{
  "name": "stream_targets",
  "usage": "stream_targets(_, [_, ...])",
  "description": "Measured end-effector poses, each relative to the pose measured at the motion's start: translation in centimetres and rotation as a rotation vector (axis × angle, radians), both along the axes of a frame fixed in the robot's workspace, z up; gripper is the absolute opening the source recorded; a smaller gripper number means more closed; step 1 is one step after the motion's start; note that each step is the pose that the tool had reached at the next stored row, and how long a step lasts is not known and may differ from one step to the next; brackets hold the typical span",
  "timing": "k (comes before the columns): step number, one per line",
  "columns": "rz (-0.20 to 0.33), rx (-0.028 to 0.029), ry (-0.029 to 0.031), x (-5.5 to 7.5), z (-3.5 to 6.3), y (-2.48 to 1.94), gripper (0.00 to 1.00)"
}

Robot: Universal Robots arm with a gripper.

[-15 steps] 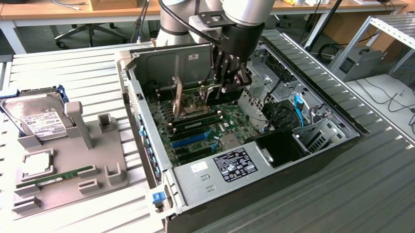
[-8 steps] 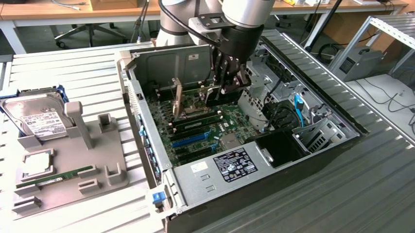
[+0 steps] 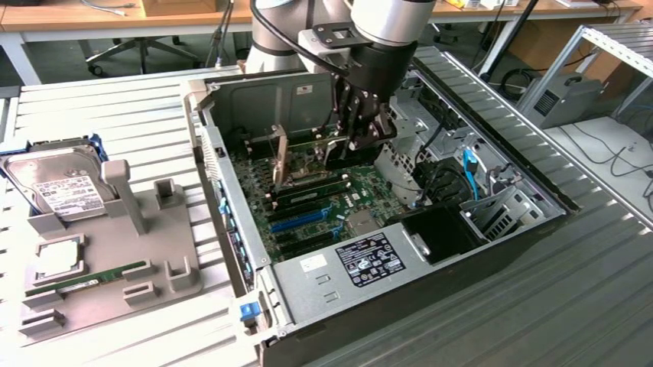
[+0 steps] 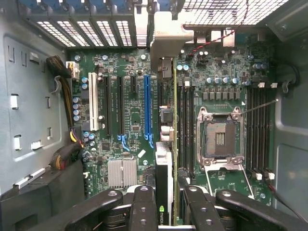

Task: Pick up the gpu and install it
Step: 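Insert the gpu into the slot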

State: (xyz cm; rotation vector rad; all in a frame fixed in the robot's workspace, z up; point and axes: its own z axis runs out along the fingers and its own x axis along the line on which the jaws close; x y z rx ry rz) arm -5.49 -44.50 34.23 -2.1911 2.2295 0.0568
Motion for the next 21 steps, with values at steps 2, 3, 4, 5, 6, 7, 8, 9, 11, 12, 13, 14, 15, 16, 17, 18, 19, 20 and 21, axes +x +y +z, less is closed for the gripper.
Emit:
stream_targets(2, [0.0,0.0001,-0.0001,0.0,0.0,-0.13,0.27])
stream_targets(3, [0.0,0.0001,0.0,0.0,0.0,-0.17,0.27])
stream_targets(4, [0.0,0.0001,0.0,0.0,0.0,-0.19,0.27])
stream_targets(5, [0.0,0.0,0.0,0.0,0.0,-0.19,0.27])
stream_targets(6, [0.0,0.0,0.0,0.0,0.0,-0.19,0.27])
stream_targets(7, [0.0,0.0,0.0,0.0,0.0,-0.19,0.27])
stream_targets(8, [0.0,0.0,0.0,0.0,0.0,-0.2,0.27])
stream_targets(9, [0.0,0.0,0.0,0.0,0.0,-0.2,0.27])
stream_targets(11, [0.0,0.0,0.0,0.0,0.0,-0.2,0.27])
stream_targets(12, [0.0,0.0,0.0,0.0,0.0,-0.2,0.27])
stream_targets(13, [0.0,0.0,0.0,0.0,-0.03,-0.2,0.27])
stream_targets(14, [0.0,0.0002,-0.0001,0.0,-0.09,-0.2,0.27])
stream_targets(15, [0.0,0.0002,-0.0001,0.0,-0.15,-0.2,0.27])
stream_targets(16, [0.0,0.0,0.0,0.0,-0.24,-0.2,0.27])
stream_targets(17, [0.0,0.0,0.0,0.0,-0.31,-0.2,0.27])
stream_targets(18, [0.0,0.0001,0.0,0.0,-0.4,-0.2,0.27])
stream_targets(19, [0.0,0.0001,0.0,0.0,-0.49,-0.2,0.27])
stream_targets(20, [0.0,0.0,0.0,0.0,-0.57,-0.2,0.27])
stream_targets(21, [0.0,0.0001,-0.0001,0.0,-0.7,-0.2,0.27])
